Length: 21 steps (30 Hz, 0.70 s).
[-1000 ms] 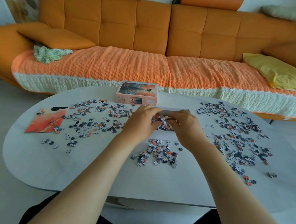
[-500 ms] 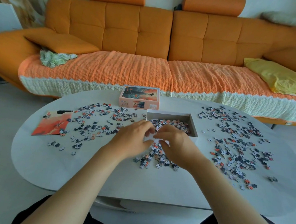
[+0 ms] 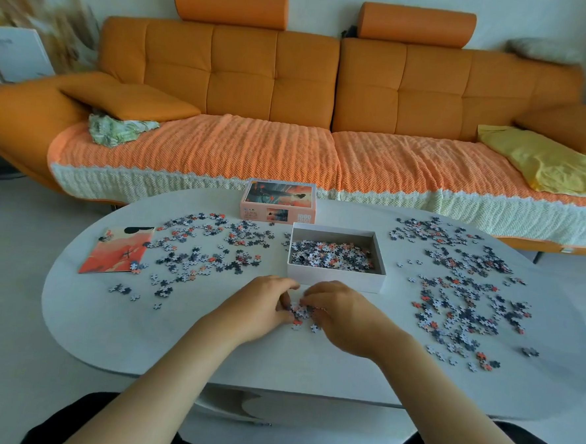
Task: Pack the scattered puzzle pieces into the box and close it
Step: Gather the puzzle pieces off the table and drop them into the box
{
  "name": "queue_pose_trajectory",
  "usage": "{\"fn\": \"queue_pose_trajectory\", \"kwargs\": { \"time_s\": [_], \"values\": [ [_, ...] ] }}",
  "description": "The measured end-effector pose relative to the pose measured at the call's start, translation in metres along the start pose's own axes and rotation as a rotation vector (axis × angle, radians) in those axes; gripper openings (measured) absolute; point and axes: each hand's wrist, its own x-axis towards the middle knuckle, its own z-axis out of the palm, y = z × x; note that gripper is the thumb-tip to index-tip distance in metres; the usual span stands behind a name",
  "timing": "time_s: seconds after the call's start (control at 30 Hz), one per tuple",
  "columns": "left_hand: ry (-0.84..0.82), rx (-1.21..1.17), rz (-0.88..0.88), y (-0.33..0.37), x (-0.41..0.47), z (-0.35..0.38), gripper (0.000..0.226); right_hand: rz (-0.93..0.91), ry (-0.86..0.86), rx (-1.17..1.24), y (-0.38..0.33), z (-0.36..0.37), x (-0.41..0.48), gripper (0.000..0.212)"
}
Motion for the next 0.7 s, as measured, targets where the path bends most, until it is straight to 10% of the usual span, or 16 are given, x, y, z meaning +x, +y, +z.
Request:
{"fn": "queue_pose_trajectory", "kwargs": {
  "time_s": [0.23,0.37,0.7],
  "values": [
    [-0.138,0.067,0.002,0.012,0.006,0.004,0.075,0.173,0.041,0.052,0.014,-0.024,-0.010,0.035],
    [-0.185,0.147,0.033,0.014,0.010,0.007,0.083,0.296,-0.224,-0.086,0.016,-0.027,-0.013,0.091],
    [-0.191,0.154,0.010,0.004,0.011,-0.002,0.081,0.293,-0.219,-0.043,0.012,-0.019,-0.002,0.084]
  ]
}}
